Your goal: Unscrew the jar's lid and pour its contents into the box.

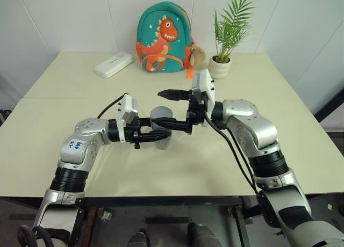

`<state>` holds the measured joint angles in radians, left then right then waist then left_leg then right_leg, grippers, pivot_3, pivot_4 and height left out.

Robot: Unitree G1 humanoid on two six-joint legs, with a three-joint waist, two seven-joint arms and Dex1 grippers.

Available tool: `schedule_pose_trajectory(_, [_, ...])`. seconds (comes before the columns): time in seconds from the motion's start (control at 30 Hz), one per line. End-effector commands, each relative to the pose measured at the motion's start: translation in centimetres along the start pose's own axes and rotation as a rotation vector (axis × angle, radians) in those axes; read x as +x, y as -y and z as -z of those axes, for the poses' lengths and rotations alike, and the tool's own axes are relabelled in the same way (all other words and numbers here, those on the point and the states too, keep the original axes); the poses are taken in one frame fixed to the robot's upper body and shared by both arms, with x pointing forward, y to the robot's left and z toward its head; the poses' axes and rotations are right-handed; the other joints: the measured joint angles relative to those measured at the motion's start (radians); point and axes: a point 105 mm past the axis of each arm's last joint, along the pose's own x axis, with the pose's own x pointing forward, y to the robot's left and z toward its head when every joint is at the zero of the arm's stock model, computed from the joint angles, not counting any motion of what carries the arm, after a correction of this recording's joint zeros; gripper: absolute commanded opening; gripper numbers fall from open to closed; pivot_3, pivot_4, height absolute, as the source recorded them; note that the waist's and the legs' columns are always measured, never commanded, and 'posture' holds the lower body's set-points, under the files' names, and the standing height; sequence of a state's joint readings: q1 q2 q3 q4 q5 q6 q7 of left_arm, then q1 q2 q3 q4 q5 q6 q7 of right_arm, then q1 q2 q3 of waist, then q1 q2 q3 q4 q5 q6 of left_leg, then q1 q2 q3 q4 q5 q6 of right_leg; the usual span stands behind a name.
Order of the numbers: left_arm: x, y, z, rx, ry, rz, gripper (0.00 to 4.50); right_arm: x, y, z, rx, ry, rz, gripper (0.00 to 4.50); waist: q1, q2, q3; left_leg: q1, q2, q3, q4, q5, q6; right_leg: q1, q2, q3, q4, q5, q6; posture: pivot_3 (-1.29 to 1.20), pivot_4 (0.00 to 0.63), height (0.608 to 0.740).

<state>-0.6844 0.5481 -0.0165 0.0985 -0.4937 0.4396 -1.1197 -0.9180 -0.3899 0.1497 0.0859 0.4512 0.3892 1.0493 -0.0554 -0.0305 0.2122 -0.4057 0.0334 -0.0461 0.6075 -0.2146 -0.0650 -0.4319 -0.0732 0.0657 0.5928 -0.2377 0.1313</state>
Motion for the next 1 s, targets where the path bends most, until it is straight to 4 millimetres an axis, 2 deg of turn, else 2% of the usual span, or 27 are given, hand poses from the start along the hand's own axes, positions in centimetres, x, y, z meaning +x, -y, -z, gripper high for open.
schedule_pose_trajectory(0.03, [0.0, 1.0, -1.3, 0.055, 0.033, 0.064, 1.94, -5.4, 3.7, -0.4, -0.024, -0.025, 0.205, 4.48, 0.001, 0.0, 0.0, 0.0, 0.0, 0.0, 0.0, 0.0, 0.0, 0.0, 0.0, 0.0, 0.0, 0.0, 0.0, 0.0, 0.15, 0.74])
schedule_pose_trajectory(0.17, [-0.3, 0.9, -1.3, 0.061, 0.031, 0.059, 1.94, -7.4, 3.7, -0.3, -0.012, -0.042, 0.205, 4.48, 0.014, 0.0, 0.0, 0.0, 0.0, 0.0, 0.0, 0.0, 0.001, 0.001, 0.0, 0.0, -0.003, -0.002, -0.004, 0.0, 0.15, 0.74])
schedule_pose_trajectory(0.27, [-0.7, 0.7, -1.3, 0.062, 0.024, 0.05, 1.94, -8.3, 2.9, -1.1, 0.033, -0.008, 0.17, 4.48, 0.0, 0.001, 0.001, 0.0, 0.0, 0.0, 0.0, -0.001, 0.001, 0.001, 0.0, 0.0, -0.002, -0.002, -0.003, 0.0, 0.15, 0.74])
schedule_pose_trajectory(0.37, [-0.7, 0.6, -1.3, 0.061, 0.02, 0.05, 1.94, -6.7, 2.0, -2.6, 0.069, 0.072, 0.112, 4.48, -0.005, 0.003, 0.002, 0.0, 0.0, 0.0, 0.0, -0.001, 0.001, 0.0, 0.0, 0.0, -0.001, 0.0, 0.001, 0.0, 0.15, 0.74])
schedule_pose_trajectory(0.47, [-0.6, 0.6, -1.2, 0.061, 0.018, 0.053, 1.94, -5.3, 1.1, -3.3, 0.092, 0.12, 0.07, 4.48, -0.005, 0.003, 0.002, 0.001, 0.0, 0.0, 0.001, -0.001, 0.001, 0.001, 0.001, 0.0, 0.001, 0.0, 0.001, 0.0, 0.15, 0.74])
schedule_pose_trajectory(0.57, [-0.4, 0.6, -1.2, 0.061, 0.019, 0.06, 1.94, -2.3, -0.7, -3.9, 0.099, 0.159, 0.003, 4.48, -0.004, 0.003, 0.002, 0.001, 0.0, 0.0, 0.002, -0.001, 0.001, 0.001, 0.001, 0.0, 0.0, 0.0, 0.0, 0.0, 0.15, 0.74])
schedule_pose_trajectory(0.67, [-0.1, 0.7, -1.2, 0.062, 0.023, 0.065, 1.94, 0.1, -1.8, -3.8, 0.085, 0.171, -0.005, 4.48, -0.002, 0.003, 0.002, 0.0, 0.0, 0.0, 0.002, -0.001, 0.001, 0.001, 0.001, 0.0, 0.0, 0.0, 0.0, 0.0, 0.15, 0.74])
schedule_pose_trajectory(0.87, [0.2, 0.9, -0.9, 0.06, 0.029, 0.069, 1.94, 1.9, -1.9, -3.5, 0.059, 0.162, 0.02, 4.48, 0.005, 0.003, 0.002, 0.0, 0.0, 0.0, 0.003, -0.001, 0.001, 0.001, 0.0, 0.0, 0.0, 0.0, 0.0, 0.0, 0.15, 0.74])
schedule_pose_trajectory(1.0, [0.4, 1.1, -1.4, 0.036, 0.063, 0.081, 1.94, 2.9, -2.3, -2.3, 0.036, 0.086, -0.018, 4.48, 0.003, 0.003, 0.002, 0.0, 0.0, 0.0, 0.003, -0.001, 0.001, 0.001, 0.0, 0.0, 0.0, 0.0, 0.0, 0.0, 0.15, 0.74])
